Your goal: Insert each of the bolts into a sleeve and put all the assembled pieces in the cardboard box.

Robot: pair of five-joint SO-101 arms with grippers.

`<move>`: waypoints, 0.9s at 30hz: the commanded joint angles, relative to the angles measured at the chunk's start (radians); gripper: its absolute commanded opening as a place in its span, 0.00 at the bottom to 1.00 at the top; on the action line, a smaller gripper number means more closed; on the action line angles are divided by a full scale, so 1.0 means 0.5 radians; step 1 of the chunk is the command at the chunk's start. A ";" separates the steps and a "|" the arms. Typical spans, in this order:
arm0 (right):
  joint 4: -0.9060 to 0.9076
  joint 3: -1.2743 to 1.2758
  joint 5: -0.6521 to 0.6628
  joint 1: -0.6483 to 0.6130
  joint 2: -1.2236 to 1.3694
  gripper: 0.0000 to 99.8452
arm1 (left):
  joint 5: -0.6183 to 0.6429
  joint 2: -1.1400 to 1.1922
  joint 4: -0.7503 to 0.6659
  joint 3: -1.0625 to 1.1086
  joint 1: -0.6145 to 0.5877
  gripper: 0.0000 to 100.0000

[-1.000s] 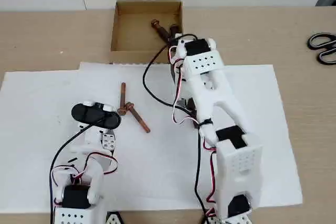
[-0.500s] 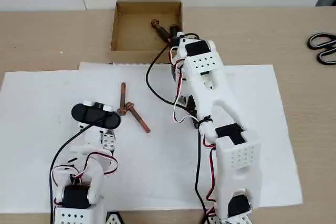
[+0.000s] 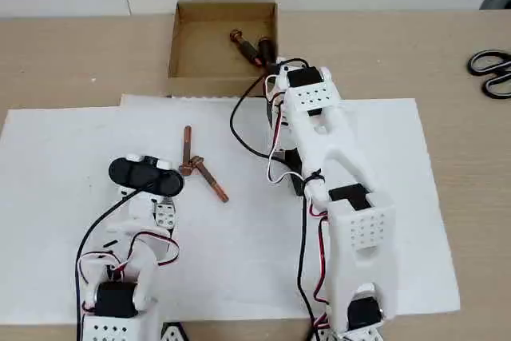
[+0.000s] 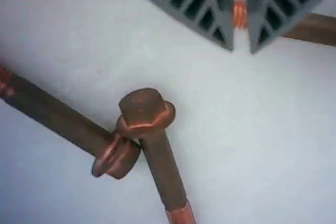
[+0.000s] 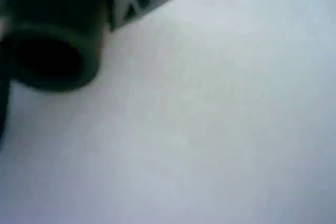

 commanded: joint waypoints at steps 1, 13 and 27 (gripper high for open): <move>-0.087 -0.009 -0.003 0.032 0.011 0.11 | -0.015 -0.018 -0.009 -0.008 0.000 0.01; 0.038 -0.061 0.199 0.032 -0.106 0.00 | -0.015 -0.018 -0.009 -0.008 0.003 0.01; 0.333 -0.270 0.353 0.109 -0.974 0.00 | -0.015 -0.018 -0.006 -0.017 0.003 0.01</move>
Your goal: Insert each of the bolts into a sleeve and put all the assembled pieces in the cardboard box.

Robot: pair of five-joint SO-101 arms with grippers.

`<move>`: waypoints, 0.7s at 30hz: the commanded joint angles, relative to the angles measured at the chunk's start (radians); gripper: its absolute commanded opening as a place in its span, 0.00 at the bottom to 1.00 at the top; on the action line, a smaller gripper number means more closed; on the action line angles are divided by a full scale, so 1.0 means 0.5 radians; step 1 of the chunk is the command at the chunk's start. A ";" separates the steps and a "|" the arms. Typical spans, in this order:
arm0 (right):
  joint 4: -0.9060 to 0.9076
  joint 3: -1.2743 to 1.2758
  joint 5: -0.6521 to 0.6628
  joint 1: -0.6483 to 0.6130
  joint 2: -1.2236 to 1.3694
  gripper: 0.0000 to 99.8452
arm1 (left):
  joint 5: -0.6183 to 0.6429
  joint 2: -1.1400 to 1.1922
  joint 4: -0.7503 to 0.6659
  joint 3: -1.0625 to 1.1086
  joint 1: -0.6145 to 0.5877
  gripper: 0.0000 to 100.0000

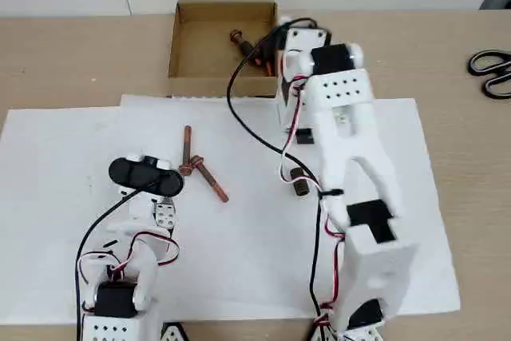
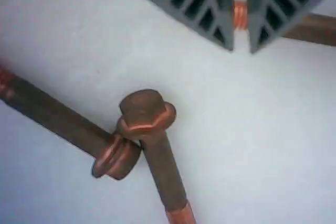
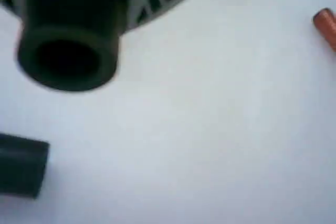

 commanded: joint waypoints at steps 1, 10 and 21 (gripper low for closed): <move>0.029 -0.092 0.018 0.041 -0.425 0.00 | -0.012 -0.018 0.000 -0.023 -0.006 0.01; 0.035 0.368 0.018 0.066 -0.965 0.00 | -0.095 0.018 0.334 -0.674 -0.169 0.07; 0.020 1.298 0.018 0.118 -1.570 0.00 | 0.117 1.169 0.724 -1.702 -0.181 0.07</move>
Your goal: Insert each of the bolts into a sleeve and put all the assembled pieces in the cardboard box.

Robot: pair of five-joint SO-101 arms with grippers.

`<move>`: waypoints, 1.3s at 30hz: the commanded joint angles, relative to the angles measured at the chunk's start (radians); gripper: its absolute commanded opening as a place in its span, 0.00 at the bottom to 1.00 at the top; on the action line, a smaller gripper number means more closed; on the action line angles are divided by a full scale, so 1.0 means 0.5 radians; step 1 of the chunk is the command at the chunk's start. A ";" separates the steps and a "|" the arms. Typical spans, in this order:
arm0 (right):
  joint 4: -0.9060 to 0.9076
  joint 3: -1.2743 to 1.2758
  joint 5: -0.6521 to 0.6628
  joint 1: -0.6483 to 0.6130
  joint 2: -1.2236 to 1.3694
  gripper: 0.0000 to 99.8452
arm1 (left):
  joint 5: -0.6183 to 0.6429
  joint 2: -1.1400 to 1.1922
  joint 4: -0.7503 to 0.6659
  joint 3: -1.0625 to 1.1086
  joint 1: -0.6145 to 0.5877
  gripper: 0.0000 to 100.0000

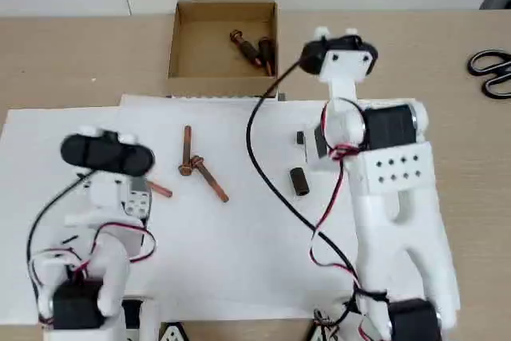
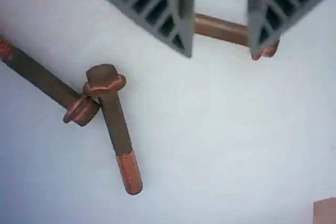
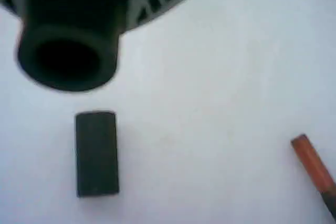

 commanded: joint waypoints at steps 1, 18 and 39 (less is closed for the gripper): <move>-0.002 0.224 0.015 0.072 -0.226 0.00 | 0.126 0.537 0.117 -0.462 -0.009 0.07; -0.186 1.123 -0.203 0.265 -1.063 0.00 | 0.641 2.062 0.706 -1.873 -0.009 0.00; -0.275 1.335 -0.381 0.548 -1.475 0.00 | 2.120 2.783 0.620 -1.677 -0.236 0.01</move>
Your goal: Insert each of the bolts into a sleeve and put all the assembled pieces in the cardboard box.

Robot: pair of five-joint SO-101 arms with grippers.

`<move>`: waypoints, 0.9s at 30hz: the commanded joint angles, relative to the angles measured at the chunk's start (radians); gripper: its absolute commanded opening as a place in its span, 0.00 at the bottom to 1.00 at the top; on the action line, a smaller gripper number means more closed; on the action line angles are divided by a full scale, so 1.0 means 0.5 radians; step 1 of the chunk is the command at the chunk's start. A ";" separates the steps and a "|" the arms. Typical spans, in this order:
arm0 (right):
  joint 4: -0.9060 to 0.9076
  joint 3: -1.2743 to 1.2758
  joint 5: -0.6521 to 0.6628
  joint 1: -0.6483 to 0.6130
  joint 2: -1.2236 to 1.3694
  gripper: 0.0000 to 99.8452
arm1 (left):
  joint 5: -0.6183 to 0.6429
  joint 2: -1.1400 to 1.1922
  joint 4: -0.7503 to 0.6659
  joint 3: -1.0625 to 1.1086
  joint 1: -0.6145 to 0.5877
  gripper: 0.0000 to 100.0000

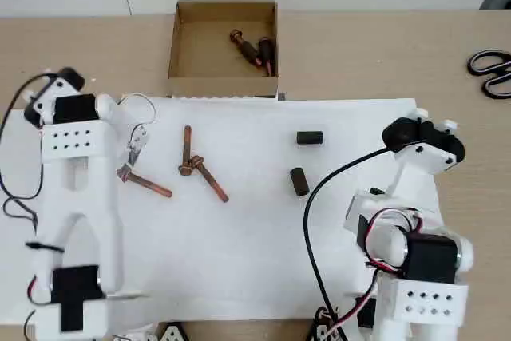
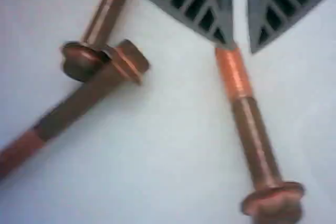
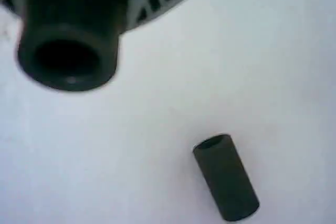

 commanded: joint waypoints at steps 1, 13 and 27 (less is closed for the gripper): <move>-0.035 -0.006 -0.015 0.017 -0.017 0.00 | 0.034 0.160 -0.034 -0.002 -0.064 0.01; -0.035 -0.006 -0.018 0.017 -0.017 0.00 | 0.031 0.279 -0.120 0.002 -0.049 0.01; -0.035 -0.006 -0.018 0.017 -0.014 0.00 | 0.031 0.282 -0.120 0.008 -0.049 0.16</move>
